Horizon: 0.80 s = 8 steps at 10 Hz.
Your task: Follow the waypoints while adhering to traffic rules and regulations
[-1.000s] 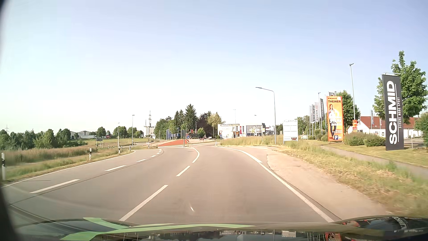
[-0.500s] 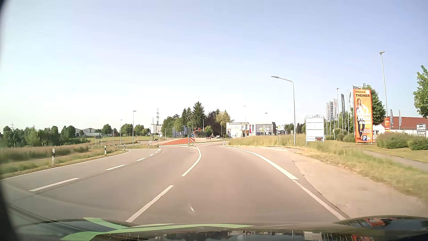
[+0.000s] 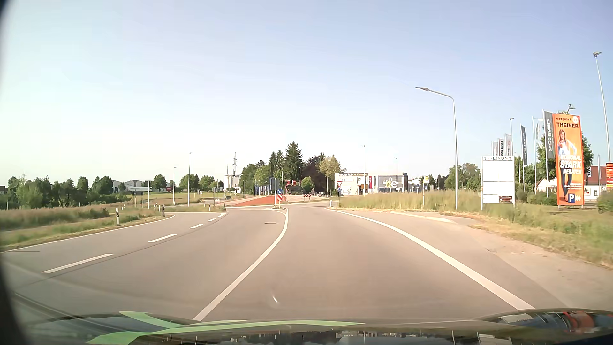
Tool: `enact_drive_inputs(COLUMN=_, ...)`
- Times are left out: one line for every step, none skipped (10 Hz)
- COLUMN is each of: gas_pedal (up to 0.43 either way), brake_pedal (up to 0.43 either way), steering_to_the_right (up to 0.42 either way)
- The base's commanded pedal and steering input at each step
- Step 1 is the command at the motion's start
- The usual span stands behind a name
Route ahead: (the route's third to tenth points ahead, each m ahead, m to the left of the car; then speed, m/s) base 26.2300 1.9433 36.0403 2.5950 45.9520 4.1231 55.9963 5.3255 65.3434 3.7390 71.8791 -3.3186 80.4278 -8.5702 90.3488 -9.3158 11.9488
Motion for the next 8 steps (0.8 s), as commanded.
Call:
enact_drive_inputs(gas_pedal=0.000, brake_pedal=0.000, steering_to_the_right=-0.018)
enact_drive_inputs(gas_pedal=0.000, brake_pedal=0.000, steering_to_the_right=-0.018)
enact_drive_inputs(gas_pedal=0.000, brake_pedal=0.000, steering_to_the_right=-0.011)
enact_drive_inputs(gas_pedal=0.000, brake_pedal=0.000, steering_to_the_right=-0.009)
enact_drive_inputs(gas_pedal=0.000, brake_pedal=0.000, steering_to_the_right=-0.009)
enact_drive_inputs(gas_pedal=0.000, brake_pedal=0.000, steering_to_the_right=-0.009)
enact_drive_inputs(gas_pedal=0.000, brake_pedal=0.000, steering_to_the_right=-0.009)
enact_drive_inputs(gas_pedal=0.000, brake_pedal=0.018, steering_to_the_right=-0.009)
